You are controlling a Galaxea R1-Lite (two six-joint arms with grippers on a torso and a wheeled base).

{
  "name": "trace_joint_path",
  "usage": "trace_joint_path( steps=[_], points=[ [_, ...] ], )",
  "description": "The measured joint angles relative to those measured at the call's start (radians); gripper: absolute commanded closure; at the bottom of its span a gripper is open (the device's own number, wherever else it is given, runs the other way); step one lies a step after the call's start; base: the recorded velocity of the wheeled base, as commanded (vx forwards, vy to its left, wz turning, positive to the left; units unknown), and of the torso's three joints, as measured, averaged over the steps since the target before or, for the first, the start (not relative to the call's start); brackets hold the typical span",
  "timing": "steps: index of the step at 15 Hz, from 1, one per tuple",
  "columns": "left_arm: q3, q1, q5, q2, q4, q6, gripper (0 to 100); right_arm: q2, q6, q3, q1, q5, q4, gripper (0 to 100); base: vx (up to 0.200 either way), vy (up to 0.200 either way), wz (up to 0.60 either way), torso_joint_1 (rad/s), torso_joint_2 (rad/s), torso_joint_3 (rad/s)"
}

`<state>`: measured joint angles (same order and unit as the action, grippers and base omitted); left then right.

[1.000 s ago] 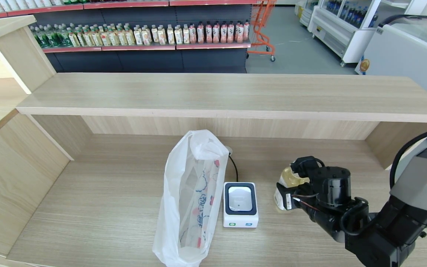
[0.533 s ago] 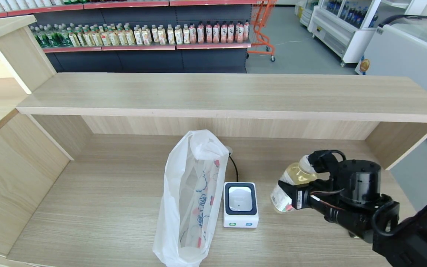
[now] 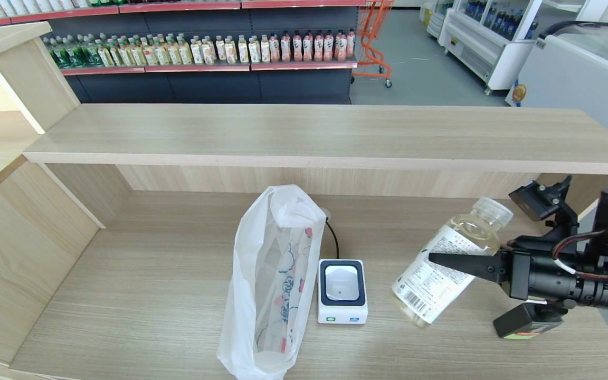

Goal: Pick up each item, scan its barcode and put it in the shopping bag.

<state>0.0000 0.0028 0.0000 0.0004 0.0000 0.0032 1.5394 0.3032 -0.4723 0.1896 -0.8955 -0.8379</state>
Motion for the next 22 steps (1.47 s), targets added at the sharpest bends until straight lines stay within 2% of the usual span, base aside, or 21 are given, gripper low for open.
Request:
trace_joint_path(
  steps=[4,8,22],
  points=[
    [0.0,0.0,0.0,0.0,0.0,0.0,0,-0.065,0.003,0.037,0.062,-0.041,0.013,100,0.0,0.0,0.0,0.0,0.0,0.0],
    [0.0,0.0,0.0,0.0,0.0,0.0,0,-0.108,0.003,0.052,0.161,-0.042,0.126,100,0.0,0.0,0.0,0.0,0.0,0.0],
    [0.0,0.0,0.0,0.0,0.0,0.0,0,-0.106,-0.002,0.053,0.233,-0.039,0.14,100,0.0,0.0,0.0,0.0,0.0,0.0]
  ],
)
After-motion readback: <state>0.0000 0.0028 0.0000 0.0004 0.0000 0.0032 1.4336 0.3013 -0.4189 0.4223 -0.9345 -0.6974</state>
